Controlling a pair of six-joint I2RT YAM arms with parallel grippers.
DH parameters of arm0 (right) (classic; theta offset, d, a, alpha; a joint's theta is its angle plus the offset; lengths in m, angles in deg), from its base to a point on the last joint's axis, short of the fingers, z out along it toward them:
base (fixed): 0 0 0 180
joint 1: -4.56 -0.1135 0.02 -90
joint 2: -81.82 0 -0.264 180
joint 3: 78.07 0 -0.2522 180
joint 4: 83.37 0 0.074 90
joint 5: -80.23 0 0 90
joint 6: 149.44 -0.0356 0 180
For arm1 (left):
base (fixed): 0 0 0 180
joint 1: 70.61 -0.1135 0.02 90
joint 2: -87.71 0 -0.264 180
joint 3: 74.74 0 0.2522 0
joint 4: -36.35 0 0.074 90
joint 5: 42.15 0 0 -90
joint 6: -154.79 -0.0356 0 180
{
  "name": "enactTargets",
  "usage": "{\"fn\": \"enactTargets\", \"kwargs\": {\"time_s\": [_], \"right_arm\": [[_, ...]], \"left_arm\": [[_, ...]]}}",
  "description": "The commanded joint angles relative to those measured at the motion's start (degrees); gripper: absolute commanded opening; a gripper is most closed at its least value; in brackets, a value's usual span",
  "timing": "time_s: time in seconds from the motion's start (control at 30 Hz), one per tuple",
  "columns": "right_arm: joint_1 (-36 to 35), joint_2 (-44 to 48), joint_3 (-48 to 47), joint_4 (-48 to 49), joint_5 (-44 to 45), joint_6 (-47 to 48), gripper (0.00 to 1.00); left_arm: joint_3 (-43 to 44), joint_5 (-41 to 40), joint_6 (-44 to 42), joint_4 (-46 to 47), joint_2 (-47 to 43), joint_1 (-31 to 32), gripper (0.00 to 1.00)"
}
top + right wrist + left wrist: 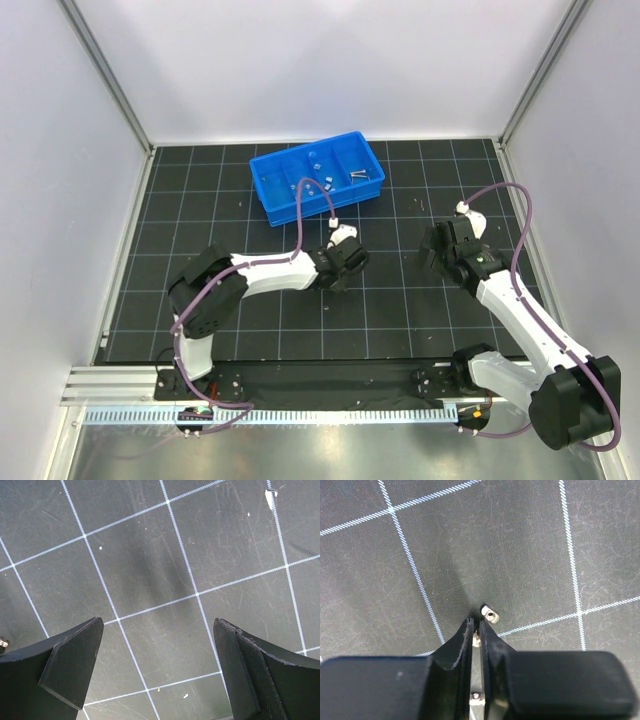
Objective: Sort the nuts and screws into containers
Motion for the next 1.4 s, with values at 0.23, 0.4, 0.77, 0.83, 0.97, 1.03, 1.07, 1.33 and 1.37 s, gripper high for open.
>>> {"fn": "enactTargets", "kwargs": {"time_s": [0.23, 0.4, 0.77, 0.83, 0.97, 1.03, 1.07, 1.33, 1.37], "right_arm": [[0.08, 1.0, -0.19, 0.36, 1.12, -1.6, 0.99], [0.08, 0.12, -0.28, 1.23, 0.59, -1.34, 1.0], [0.08, -2.87, -1.16, 2.03, 1.29, -0.99, 1.0], [0.17, -3.48, -1.25, 2.64, 1.47, -0.99, 1.0], [0.08, -5.15, -1.33, 3.52, 0.5, -1.07, 1.0], [0.17, -6.03, -1.33, 3.78, -0.03, -0.81, 0.99], [0.08, -6.21, -1.25, 3.96, -0.03, -0.81, 1.0], [0.08, -5.42, -0.55, 3.96, 0.32, -0.55, 0.99], [0.08, -5.25, -0.46, 3.87, 0.58, -0.46, 1.0]], "left_arm": [[-0.99, -4.94, 1.05, -1.76, -5.38, -1.81, 0.04], [1.21, -7.15, -1.32, 1.4, -12.06, -7.17, 0.04], [5.43, -2.5, -5.46, 1.15, -14.18, -17.12, 0.3], [3.76, -3.1, -2.74, -1.04, -13.74, -14.84, 0.44], [2.53, -5.38, 4.2, -5.35, -11.29, -10.0, 0.51], [3.58, -9.49, 10.26, -9.57, -8.84, -7.36, 0.5], [3.67, -10.13, 11.67, -10.45, -8.12, -6.66, 0.5], [4.46, -11.72, 18.63, -13.45, -3.46, -4.54, 0.46], [3.85, -11.89, 19.76, -13.62, -3.28, -4.46, 0.45]]}}
